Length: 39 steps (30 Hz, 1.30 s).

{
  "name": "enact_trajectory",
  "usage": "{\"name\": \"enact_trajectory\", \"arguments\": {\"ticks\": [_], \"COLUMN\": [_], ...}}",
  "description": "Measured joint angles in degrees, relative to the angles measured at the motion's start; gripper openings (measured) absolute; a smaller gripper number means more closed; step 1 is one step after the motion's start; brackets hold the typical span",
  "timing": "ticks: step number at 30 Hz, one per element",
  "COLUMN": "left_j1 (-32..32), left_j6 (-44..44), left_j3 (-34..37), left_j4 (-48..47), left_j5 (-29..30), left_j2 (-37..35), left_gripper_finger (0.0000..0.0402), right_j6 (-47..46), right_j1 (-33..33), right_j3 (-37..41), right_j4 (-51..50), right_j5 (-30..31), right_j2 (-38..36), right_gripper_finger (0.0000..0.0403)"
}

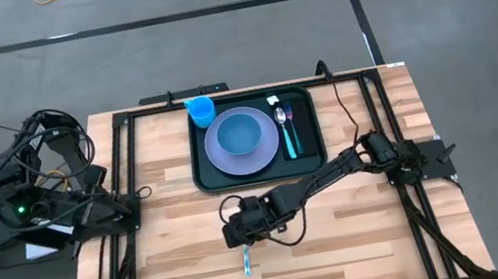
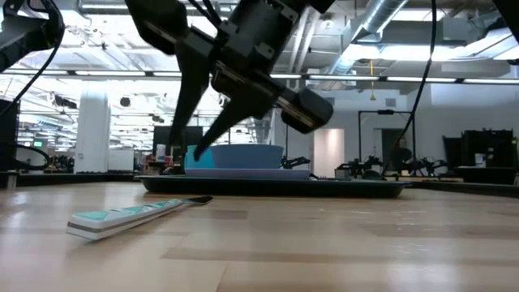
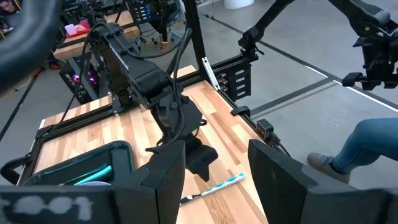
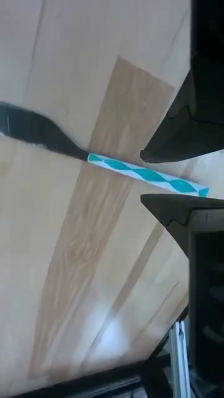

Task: Set up tray
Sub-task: Put the knife on top of the table napkin to the right of the fork on the tray

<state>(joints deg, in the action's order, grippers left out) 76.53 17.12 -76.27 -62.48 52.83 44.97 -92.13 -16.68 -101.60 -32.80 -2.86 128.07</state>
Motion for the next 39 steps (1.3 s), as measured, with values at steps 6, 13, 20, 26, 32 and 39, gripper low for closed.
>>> {"name": "enact_trajectory", "arguments": {"ticks": [6, 13, 20, 26, 32, 39], "left_j1": [0.00, 0.00, -0.02, -0.02, -0.02, -0.02], "left_j6": [-0.01, 0.00, 0.04, 0.04, 0.04, 0.04], "left_j3": [0.00, 0.00, 0.00, 0.00, 0.00, 0.00], "left_j4": [-0.01, -0.02, 0.00, 0.00, 0.00, 0.00], "left_j5": [-0.05, -0.06, -1.51, -1.50, -1.50, -1.50], "left_j2": [0.00, 0.00, 0.02, 0.02, 0.02, 0.02], "left_gripper_finger": [0.0167, 0.0167, 0.0167, 0.0167, 0.0167, 0.0167], "right_j6": [-0.01, 0.73, 1.06, 1.21, 1.72, 1.72], "right_j1": [0.45, 1.34, 1.56, 1.62, 2.04, 2.22], "right_j3": [0.11, 0.11, 0.06, -0.03, 0.02, 0.10], "right_j4": [0.11, -0.13, 0.73, 3.03, 3.70, 3.23], "right_j5": [-0.12, 0.12, -0.07, -0.51, -1.36, -2.00], "right_j2": [0.13, 0.13, 1.31, 2.52, 3.45, 4.35], "right_gripper_finger": [0.0083, 0.0083, 0.0083, 0.0083, 0.0083, 0.0083]}}
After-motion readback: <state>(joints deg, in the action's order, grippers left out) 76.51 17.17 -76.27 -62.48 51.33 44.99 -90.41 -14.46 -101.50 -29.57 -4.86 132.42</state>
